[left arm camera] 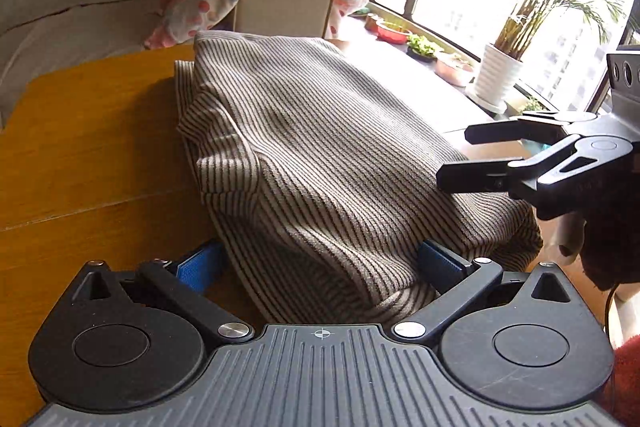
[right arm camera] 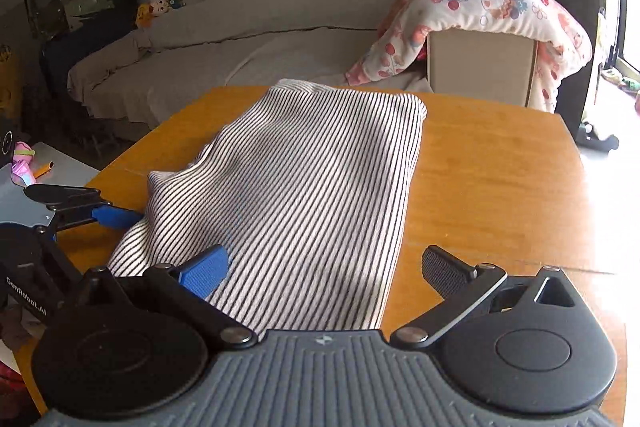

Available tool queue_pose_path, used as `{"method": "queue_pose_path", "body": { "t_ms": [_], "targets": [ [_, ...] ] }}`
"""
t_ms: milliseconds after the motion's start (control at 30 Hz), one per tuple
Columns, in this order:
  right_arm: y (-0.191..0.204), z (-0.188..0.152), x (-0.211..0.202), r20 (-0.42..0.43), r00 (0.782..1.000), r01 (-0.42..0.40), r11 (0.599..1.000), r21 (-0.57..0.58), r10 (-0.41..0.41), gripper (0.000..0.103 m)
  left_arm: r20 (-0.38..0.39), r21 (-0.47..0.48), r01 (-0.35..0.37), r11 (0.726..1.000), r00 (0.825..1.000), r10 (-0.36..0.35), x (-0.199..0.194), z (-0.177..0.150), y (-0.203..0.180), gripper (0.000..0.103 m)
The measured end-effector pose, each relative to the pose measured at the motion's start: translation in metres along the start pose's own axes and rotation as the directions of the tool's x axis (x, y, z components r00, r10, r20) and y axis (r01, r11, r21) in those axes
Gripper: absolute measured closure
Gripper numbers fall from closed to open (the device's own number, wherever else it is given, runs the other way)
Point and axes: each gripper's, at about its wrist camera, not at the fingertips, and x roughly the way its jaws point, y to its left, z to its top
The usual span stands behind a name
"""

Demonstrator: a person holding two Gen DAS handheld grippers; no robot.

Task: Fold clothes

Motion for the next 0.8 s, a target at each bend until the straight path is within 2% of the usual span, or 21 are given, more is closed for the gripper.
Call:
{"method": "queue_pose_path", "body": {
  "t_ms": [100,200,400,467,600,800],
  "targets": [
    [0.001,-0.01,0.007,-0.003,0.999,-0.032,0.999,0.043,0.032,0.0,-0.002,-0.013,-0.014,1.0,1.0,0.014,-0.001,-0.001,-0.001,0.0],
    [0.0,-0.01,0.013,0.008,0.999,-0.046,0.999,0.029,0.046,0.0,0.009,-0.024,-0.024,0.999,1.0,0.024,-0.003,-0.003,-0.001,0.0],
    [0.01,0.005,0.027,0.055,0.997,-0.039,0.98,-0.193,0.05,0.0,0.07,-0.054,-0.056,0.997,0.996,0.059,-0.001,-0.006,-0.001,0.0],
    [0.01,0.01,0.034,0.067,0.996,-0.037,0.972,-0.231,0.054,0.0,0.095,-0.068,-0.068,0.995,0.993,0.074,0.001,-0.006,0.0,0.0],
    [-0.001,0.017,0.041,0.04,0.994,-0.093,0.981,-0.169,0.102,0.0,0.094,-0.081,-0.086,0.993,0.991,0.094,0.003,-0.001,0.008,0.0],
    [-0.015,-0.003,0.018,-0.038,0.992,-0.12,0.992,-0.031,0.119,0.0,0.077,-0.071,-0.066,0.995,0.994,0.071,-0.007,-0.005,0.018,0.0]
  ]
}}
